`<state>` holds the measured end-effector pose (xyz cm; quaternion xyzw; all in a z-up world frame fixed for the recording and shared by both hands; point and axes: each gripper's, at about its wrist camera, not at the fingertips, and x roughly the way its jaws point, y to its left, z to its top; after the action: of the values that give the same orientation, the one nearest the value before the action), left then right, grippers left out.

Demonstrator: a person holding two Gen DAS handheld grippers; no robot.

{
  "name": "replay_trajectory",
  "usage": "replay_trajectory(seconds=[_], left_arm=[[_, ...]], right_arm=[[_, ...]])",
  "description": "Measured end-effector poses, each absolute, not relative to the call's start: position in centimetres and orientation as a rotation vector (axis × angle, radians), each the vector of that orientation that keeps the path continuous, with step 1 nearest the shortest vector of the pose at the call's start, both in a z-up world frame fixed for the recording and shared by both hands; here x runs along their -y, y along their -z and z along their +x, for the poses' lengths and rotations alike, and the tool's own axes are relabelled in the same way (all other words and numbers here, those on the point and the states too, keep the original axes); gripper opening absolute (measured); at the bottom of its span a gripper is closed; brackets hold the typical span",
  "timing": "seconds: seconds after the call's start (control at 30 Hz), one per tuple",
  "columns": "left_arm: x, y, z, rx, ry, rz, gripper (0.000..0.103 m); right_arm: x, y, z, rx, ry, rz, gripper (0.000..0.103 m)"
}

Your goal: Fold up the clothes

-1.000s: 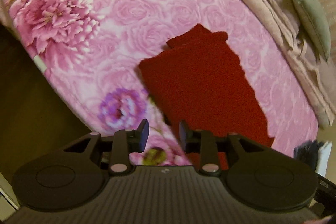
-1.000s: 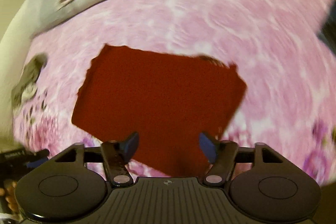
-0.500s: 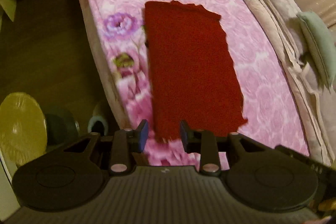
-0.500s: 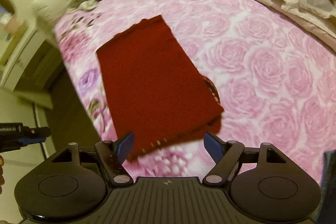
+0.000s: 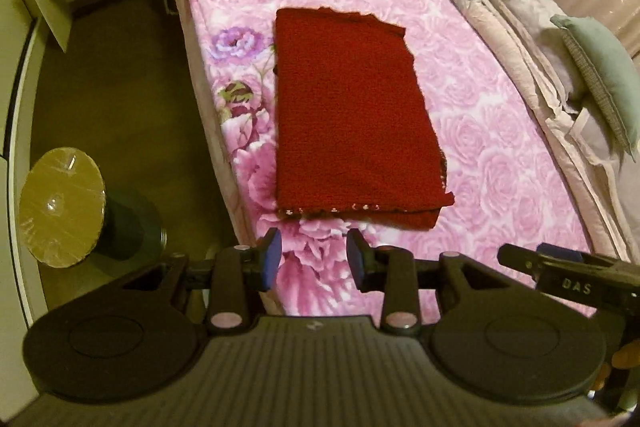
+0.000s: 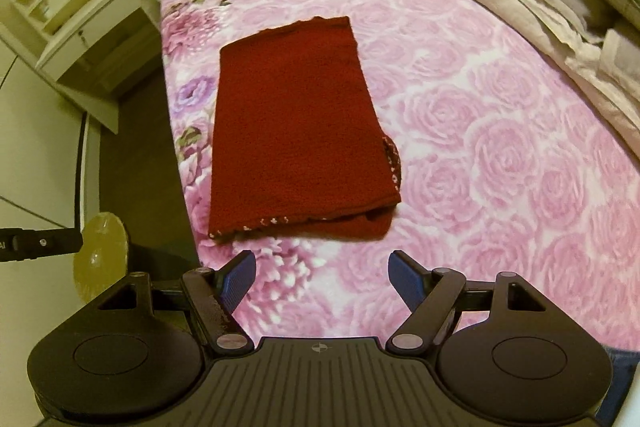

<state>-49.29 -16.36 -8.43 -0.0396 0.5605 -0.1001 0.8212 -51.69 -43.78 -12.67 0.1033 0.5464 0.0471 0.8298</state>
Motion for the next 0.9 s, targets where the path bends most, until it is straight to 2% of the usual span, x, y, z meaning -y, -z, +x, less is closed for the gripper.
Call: replay_trajectory(seconds=[0.27, 0.9], left_arm=[[17.3, 7.5, -51.5, -1.153, 0.165, -0.069, 0.031], [18.2, 8.9, -51.9, -1.203, 0.127, -0.063, 0.031]], right_arm=[[43.9, 12.5, -52.5, -1.154, -0.133, 0.177, 0.076], [44.9, 14.1, -52.0, -1.188, -0.156, 0.149, 0.076]])
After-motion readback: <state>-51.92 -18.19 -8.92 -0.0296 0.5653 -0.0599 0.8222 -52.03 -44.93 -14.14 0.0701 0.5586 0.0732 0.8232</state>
